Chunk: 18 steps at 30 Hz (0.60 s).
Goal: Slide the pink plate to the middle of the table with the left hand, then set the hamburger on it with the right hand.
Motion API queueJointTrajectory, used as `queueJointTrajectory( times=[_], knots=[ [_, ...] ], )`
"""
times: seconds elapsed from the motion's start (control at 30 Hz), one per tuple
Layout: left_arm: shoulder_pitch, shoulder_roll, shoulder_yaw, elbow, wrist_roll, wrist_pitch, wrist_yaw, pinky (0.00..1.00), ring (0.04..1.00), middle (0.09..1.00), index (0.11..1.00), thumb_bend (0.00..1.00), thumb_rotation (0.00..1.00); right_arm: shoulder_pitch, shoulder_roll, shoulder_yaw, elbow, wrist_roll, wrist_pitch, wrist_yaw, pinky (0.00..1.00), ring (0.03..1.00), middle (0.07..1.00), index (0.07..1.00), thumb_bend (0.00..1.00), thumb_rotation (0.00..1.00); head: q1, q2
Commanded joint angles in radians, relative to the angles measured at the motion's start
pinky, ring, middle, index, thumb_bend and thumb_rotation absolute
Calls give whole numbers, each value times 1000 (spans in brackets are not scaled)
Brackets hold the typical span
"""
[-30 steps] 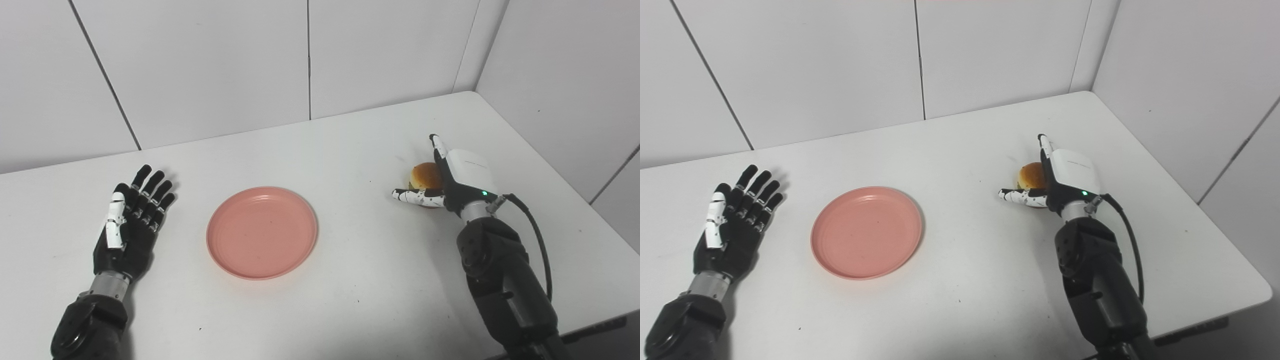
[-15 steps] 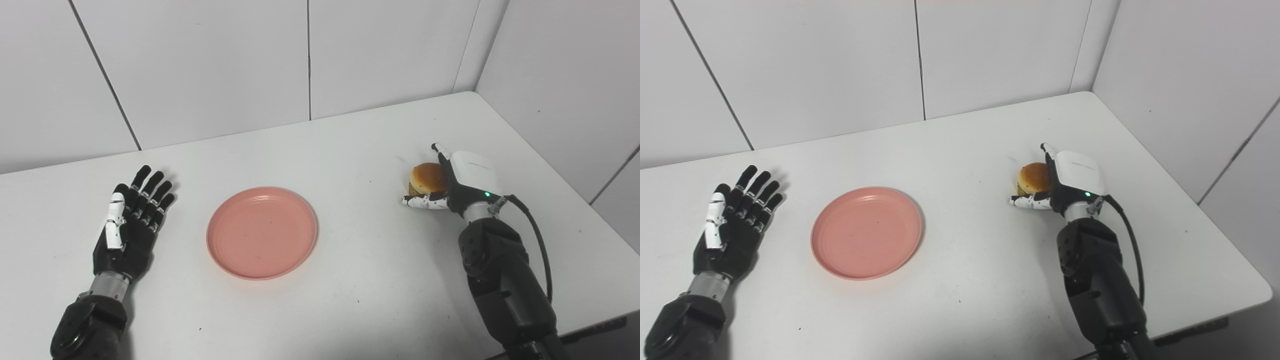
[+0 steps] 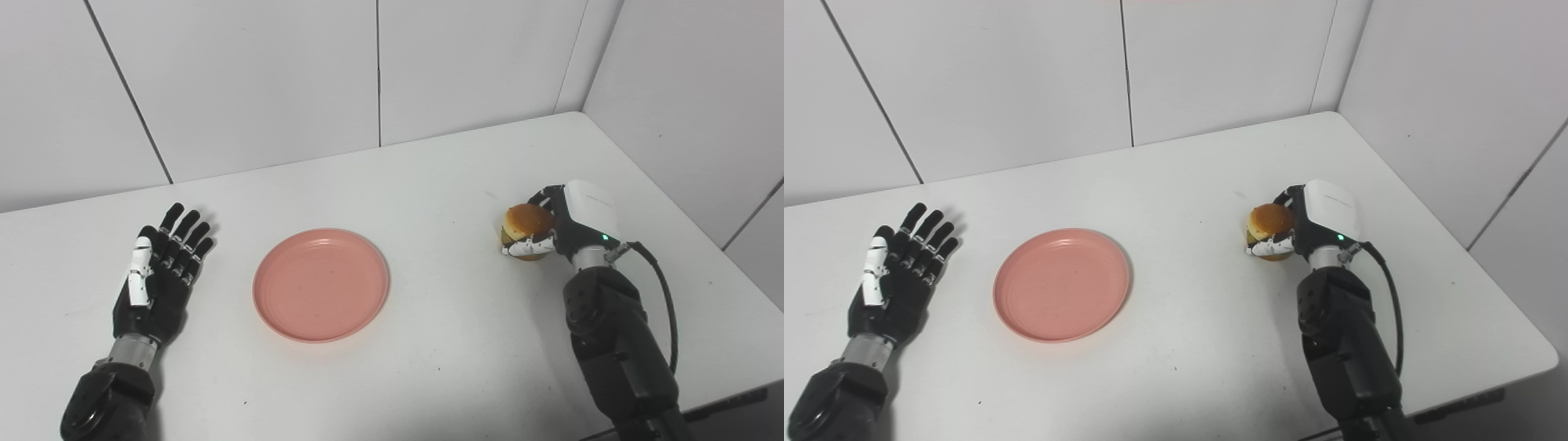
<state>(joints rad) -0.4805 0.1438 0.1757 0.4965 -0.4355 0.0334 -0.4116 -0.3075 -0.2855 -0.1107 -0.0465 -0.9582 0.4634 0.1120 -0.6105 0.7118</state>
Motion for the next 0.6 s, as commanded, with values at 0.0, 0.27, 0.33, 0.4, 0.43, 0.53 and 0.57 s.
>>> queueJointTrajectory(
  times=[0.0, 0.27, 0.33, 0.4, 0.43, 0.53, 0.57],
  knots=[
    [62, 7, -6, 40, 9, 51, 9, 966, 945, 952, 941, 427, 1000, -24, -33, -1, -12, 12, 0, -39, 214, 304, 399, 488, 511, 132, 1, -2],
    [66, 0, -8, 27, 8, 59, 17, 966, 946, 953, 943, 429, 1000, -26, -48, 6, -27, 61, -2, -64, 253, 343, 438, 488, 510, 134, 16, -6],
    [68, -4, -8, 21, 8, 63, 22, 962, 941, 949, 939, 424, 1000, -25, -49, 14, -49, 61, -2, -69, 266, 357, 452, 488, 511, 136, 22, -7],
    [70, -6, -11, 18, 12, 57, 21, 959, 940, 948, 940, 419, 1000, -27, -48, 22, -78, 54, 1, -65, 263, 354, 449, 488, 511, 135, 34, -9],
    [71, -8, -13, 15, 16, 55, 25, 957, 938, 946, 939, 418, 1000, -28, -48, 27, -91, 50, 2, -64, 254, 346, 442, 487, 511, 136, 44, -9],
    [74, -13, -17, 9, 23, 55, 36, 957, 936, 941, 936, 419, 1000, -33, -51, 49, -137, 39, -1, -59, 255, 348, 442, 487, 510, 135, 51, -9],
    [77, -16, -20, 5, 25, 55, 37, 957, 936, 940, 935, 420, 1000, -38, -47, 56, -161, 31, 1, -46, 257, 350, 443, 487, 510, 135, 69, -9]
  ],
)
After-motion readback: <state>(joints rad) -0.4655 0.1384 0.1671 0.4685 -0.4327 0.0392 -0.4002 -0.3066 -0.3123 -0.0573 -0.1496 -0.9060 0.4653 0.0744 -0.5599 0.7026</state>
